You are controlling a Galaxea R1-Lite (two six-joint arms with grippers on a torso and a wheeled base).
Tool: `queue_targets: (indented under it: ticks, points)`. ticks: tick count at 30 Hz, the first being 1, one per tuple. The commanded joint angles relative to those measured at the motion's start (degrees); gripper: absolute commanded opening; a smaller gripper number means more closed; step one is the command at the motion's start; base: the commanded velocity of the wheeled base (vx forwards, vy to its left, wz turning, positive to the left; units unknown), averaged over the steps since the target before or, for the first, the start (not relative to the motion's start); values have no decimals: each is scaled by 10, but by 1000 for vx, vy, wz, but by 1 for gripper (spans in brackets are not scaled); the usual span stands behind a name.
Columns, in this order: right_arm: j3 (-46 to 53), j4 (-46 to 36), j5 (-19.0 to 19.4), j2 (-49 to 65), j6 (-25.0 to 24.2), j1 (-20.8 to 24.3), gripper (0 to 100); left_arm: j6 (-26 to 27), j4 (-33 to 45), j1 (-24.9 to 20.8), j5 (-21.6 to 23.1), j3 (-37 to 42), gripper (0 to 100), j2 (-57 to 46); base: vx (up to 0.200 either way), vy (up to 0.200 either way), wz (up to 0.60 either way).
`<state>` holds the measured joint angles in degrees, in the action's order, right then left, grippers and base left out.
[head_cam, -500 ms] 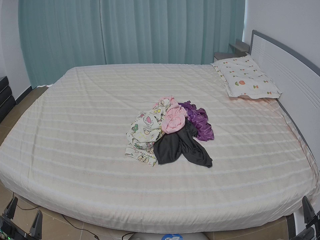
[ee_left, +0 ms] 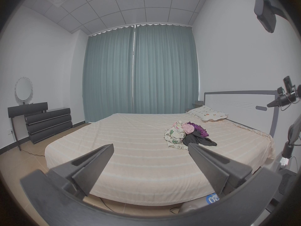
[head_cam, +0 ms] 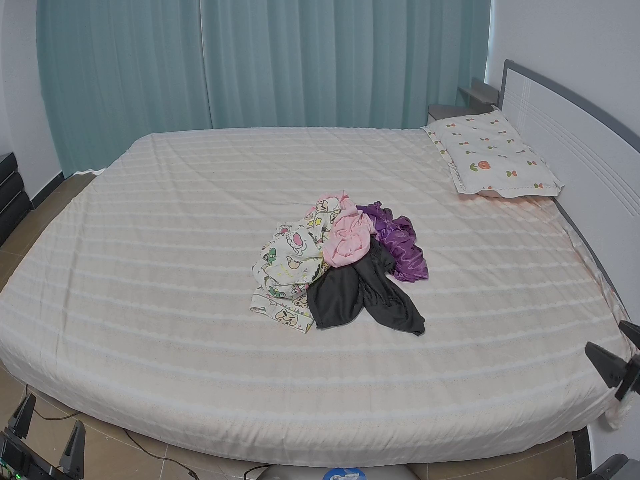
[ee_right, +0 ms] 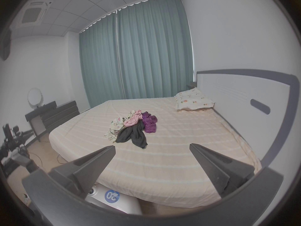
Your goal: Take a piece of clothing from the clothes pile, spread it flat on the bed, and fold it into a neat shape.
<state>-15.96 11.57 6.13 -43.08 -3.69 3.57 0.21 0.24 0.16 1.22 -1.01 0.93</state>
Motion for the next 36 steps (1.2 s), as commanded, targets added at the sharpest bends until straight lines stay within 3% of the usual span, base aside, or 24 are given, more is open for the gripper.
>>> queue_targets:
  ticks: [1,2,7,17,31,36]
  points:
    - [-97,296,-34,-572,-133,89,100,1,0,0,1,8,100,-3,0,0,0]
    - [-99,299,-36,-576,-134,90,100,1,0,0,1,7,100,-3,0,0,0]
    - [-188,366,-114,-723,-187,131,100,1,0,0,1,8,100,-3,0,0,0]
    - [-364,360,-157,-902,-191,143,100,1,0,0,1,8,100,-3,0,0,0]
    - [-522,344,-164,-1026,-204,155,100,1,0,0,1,8,100,-3,0,0,0]
    - [-584,280,-157,-1044,-204,161,100,-2,0,0,0,7,100,-3,0,0,0]
